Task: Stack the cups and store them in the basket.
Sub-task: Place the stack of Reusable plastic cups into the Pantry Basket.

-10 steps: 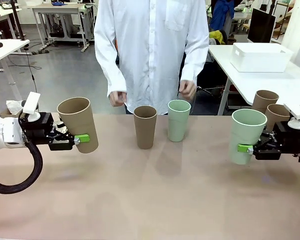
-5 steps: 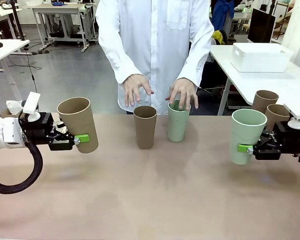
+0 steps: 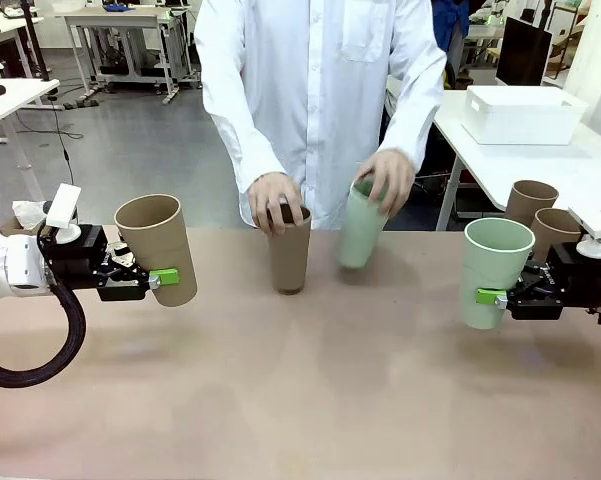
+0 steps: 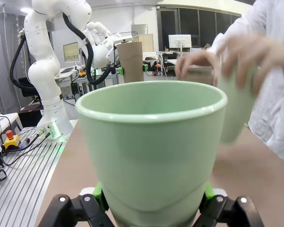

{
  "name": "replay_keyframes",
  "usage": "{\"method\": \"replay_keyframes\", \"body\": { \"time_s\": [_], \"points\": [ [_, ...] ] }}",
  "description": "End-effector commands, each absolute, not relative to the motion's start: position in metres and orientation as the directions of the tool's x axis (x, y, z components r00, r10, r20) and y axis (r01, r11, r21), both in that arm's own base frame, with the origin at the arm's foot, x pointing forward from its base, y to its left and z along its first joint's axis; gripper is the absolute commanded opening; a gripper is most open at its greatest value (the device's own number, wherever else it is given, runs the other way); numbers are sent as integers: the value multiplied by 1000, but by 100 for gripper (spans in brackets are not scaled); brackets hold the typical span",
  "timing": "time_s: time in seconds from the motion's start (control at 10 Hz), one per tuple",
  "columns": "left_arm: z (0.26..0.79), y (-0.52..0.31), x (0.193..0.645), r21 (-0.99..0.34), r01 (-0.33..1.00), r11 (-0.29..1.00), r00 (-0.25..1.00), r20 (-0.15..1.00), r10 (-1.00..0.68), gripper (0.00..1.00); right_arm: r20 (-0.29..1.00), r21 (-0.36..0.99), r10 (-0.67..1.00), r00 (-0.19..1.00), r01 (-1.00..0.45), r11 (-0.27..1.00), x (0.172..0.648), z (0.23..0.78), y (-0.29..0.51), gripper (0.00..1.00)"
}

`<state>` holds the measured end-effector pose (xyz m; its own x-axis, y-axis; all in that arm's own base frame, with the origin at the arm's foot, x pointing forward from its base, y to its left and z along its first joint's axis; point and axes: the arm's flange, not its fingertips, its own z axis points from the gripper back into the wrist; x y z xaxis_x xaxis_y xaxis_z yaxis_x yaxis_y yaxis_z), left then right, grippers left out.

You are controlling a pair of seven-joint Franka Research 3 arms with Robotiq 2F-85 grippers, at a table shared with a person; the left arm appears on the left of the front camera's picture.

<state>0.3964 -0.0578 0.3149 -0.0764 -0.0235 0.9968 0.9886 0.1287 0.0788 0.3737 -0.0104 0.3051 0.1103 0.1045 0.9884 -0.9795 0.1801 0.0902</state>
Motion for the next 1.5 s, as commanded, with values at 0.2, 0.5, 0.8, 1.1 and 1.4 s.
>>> {"method": "replay_keyframes", "body": {
  "time_s": [0.2,0.5,0.8,1.1,1.4],
  "points": [
    [317,-57,396,89,988,126,-86,996,-27,83,989,84,109,105,-979,183,374,307,-10,84],
    [317,-57,396,89,988,126,-86,996,-27,83,989,84,109,105,-979,183,374,307,-10,84],
    [317,-57,396,89,988,126,-86,996,-27,83,989,84,109,105,-979,183,374,307,-10,84],
    [317,-57,396,89,988,126,-86,996,-27,83,989,84,109,105,-979,183,374,307,-10,84],
    [317,-57,396,89,988,126,-86,996,-27,83,989,84,109,105,-979,183,374,307,-10,84]
  ]
}}
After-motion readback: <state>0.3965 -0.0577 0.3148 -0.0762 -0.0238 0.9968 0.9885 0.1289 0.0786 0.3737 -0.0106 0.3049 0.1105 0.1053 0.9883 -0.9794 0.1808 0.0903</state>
